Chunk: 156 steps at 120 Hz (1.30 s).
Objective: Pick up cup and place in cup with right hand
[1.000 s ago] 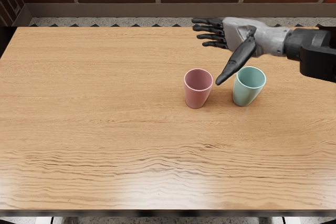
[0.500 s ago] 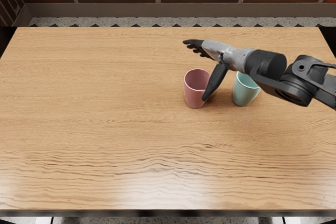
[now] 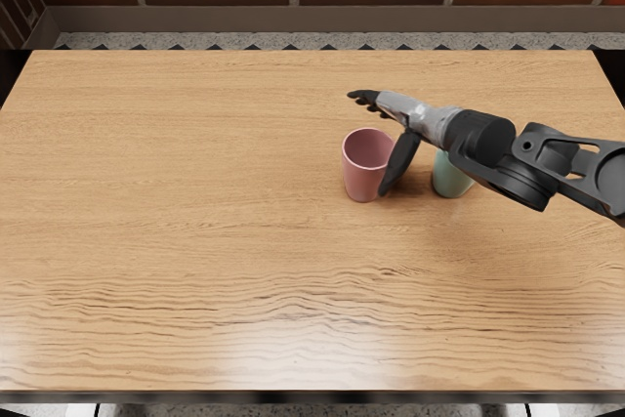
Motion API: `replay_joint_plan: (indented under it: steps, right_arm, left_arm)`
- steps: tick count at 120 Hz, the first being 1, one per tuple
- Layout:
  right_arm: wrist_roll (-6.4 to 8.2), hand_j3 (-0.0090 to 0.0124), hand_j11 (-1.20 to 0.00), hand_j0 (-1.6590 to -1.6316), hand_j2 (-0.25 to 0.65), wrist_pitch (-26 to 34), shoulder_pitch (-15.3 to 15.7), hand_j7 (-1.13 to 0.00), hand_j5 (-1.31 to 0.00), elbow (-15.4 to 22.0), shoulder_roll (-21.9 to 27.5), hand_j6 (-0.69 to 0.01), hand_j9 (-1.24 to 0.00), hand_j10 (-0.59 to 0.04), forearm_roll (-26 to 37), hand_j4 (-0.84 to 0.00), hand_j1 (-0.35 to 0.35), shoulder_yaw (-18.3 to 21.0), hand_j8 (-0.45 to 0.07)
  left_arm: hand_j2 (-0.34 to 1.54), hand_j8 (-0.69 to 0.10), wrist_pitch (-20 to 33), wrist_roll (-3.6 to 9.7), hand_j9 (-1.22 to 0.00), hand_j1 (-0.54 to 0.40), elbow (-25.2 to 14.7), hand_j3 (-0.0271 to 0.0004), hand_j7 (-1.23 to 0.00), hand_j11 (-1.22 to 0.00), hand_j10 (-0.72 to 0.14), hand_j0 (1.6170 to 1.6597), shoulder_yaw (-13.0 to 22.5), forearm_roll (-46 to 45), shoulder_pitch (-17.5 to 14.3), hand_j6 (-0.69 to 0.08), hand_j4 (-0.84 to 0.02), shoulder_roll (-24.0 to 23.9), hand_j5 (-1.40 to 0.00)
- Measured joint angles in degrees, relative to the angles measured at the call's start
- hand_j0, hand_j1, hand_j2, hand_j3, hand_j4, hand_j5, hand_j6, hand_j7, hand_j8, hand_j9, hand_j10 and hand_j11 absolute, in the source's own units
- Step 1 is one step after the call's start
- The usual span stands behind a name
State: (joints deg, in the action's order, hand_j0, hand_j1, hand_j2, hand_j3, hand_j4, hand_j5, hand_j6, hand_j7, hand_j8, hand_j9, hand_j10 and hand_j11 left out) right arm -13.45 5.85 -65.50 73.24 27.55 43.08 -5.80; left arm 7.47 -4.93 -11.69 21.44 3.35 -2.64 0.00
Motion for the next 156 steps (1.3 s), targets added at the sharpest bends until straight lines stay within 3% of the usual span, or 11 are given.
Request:
replay_joint_plan:
  steps: [55, 85, 120, 134, 143, 156]
  right_arm:
    - [-0.07, 0.0000, -0.23, -1.6581, 0.000, 0.08, 0.44, -0.23, -0.23, -0.55, -0.13, -0.177, -0.23, -0.172, -0.47, -0.174, -0.086, 0.17, -0.173]
    - [-0.43, 0.0000, -0.32, -1.6583, 0.058, -0.47, 0.73, -0.31, -0.32, -0.10, -0.13, -0.241, -0.32, -0.228, -0.76, -0.232, 0.018, 0.09, -0.230]
    - [-1.07, -0.0002, -0.47, -1.6577, -0.015, -2.21, 0.71, -0.47, -0.47, 0.76, 0.12, -0.361, -0.47, -0.360, -1.02, -0.361, 0.095, -0.29, -0.361]
    - [-1.31, 0.0001, -0.53, -1.6575, 0.040, -2.75, 0.63, -0.53, -0.53, 0.88, 0.25, -0.353, -0.53, -0.408, -1.08, -0.407, 0.112, -0.44, -0.344]
    - [-1.41, 0.0003, -0.56, -1.6573, 0.053, -2.99, 0.45, -0.56, -0.56, 0.94, 0.28, -0.334, -0.56, -0.426, -1.59, -0.395, 0.120, -0.46, -0.322]
    - [-1.58, -0.0002, -0.60, -1.6569, 0.074, -3.50, 0.19, -0.59, -0.60, 1.13, 0.36, -0.310, -0.60, -0.403, -2.56, -0.369, 0.135, -0.83, -0.294]
  left_arm:
    - [0.00, 0.000, 0.00, 0.00, 0.00, 0.349, 0.00, -0.0001, 0.00, 0.00, 0.000, 1.6581, 0.00, 0.00, 0.00, 0.000, 0.000, 0.00, 0.00]
    - [0.00, 0.000, 0.00, 0.00, 0.00, 0.349, 0.00, -0.0002, 0.00, 0.00, 0.000, 1.6581, -0.02, 0.00, 0.00, 0.000, 0.000, 0.00, 0.00]
    - [0.00, 0.000, 0.00, 0.01, 0.00, 0.349, 0.00, -0.0001, 0.00, 0.00, 0.000, 1.6581, 0.00, 0.00, 0.00, 0.000, 0.000, 0.00, 0.00]
    - [0.00, 0.000, 0.00, 0.00, 0.00, 0.349, 0.00, -0.0001, 0.00, 0.00, 0.000, 1.6581, 0.00, -0.01, 0.00, 0.000, 0.000, 0.00, 0.00]
    - [0.00, 0.000, 0.00, 0.00, 0.00, 0.349, 0.00, 0.0000, 0.00, 0.00, 0.000, 1.6581, 0.00, 0.00, 0.00, 0.000, 0.000, 0.00, 0.00]
    - [0.00, 0.000, 0.00, 0.00, 0.00, 0.349, 0.00, 0.0000, 0.00, 0.00, 0.000, 1.6581, 0.00, 0.00, 0.00, 0.000, 0.000, 0.00, 0.00]
